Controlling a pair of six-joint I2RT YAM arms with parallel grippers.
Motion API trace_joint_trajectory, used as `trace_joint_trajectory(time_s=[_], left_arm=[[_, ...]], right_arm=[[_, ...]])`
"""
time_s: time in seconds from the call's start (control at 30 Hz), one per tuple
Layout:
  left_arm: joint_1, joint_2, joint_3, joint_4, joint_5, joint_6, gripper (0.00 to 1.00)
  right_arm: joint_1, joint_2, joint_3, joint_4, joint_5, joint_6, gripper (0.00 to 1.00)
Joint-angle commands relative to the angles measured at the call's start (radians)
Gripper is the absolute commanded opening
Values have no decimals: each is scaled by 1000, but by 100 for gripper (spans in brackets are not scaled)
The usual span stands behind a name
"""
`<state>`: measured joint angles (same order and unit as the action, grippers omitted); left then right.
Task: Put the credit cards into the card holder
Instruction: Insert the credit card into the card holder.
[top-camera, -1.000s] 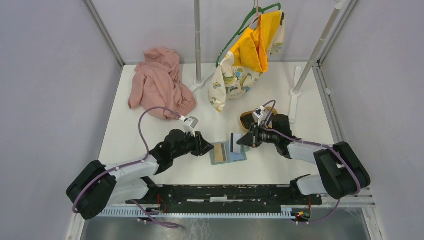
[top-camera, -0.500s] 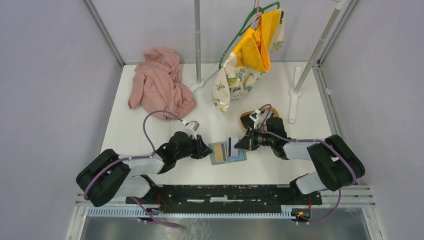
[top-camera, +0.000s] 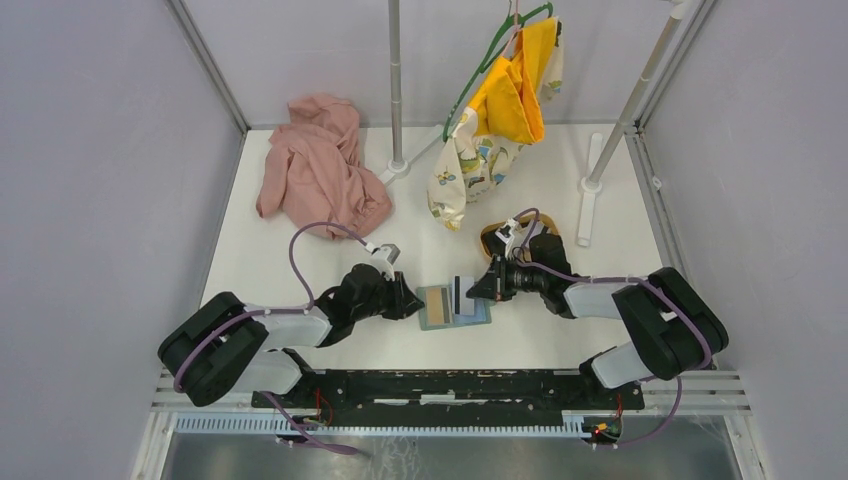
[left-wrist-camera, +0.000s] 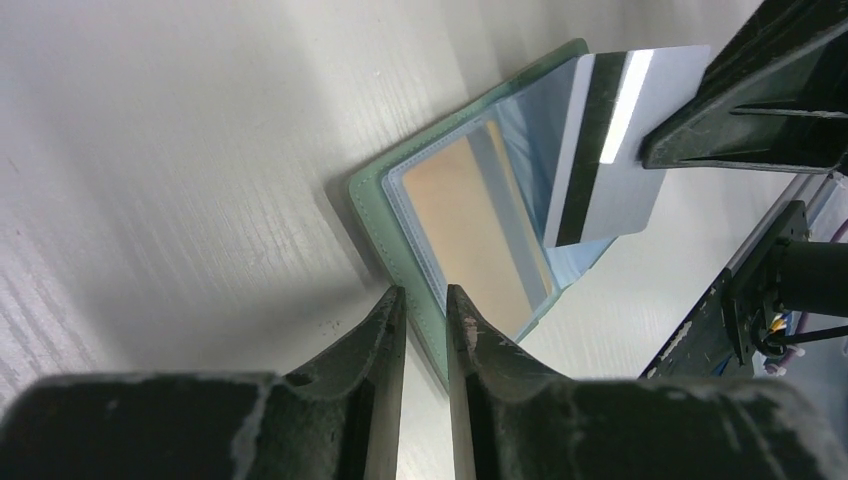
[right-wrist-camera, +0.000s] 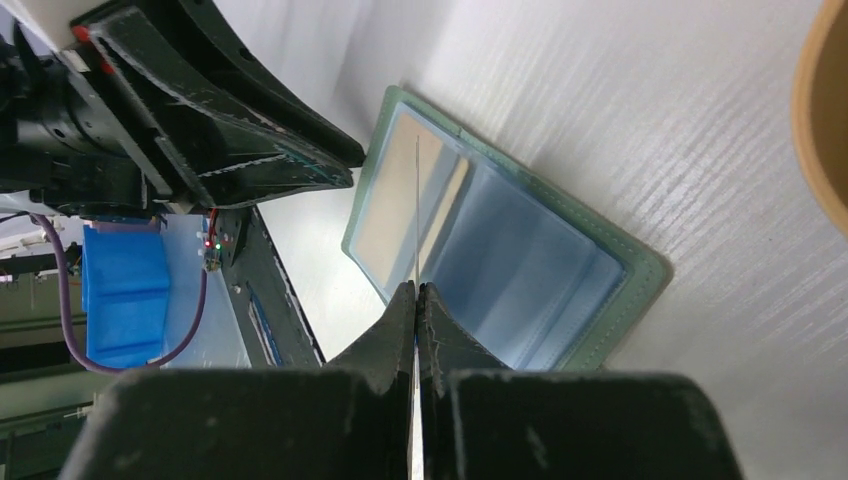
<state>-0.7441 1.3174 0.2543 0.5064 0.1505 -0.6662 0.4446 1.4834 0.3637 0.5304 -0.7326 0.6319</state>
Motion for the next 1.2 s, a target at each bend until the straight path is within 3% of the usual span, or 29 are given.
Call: trace_joint_trajectory(time_s=[0.0,0.57,1.17], left_arm=[[-8,-11,12,-2,-48,-6,28],[-24,-12,17,-12,-54,-10,28],[-45,11,25,-14,-65,-15,29]], right_arm=[[-1,-58,17,57,-25,22,0],[21,38,20,65,1,36,0],[58,69,66,-98,137,-1,0]])
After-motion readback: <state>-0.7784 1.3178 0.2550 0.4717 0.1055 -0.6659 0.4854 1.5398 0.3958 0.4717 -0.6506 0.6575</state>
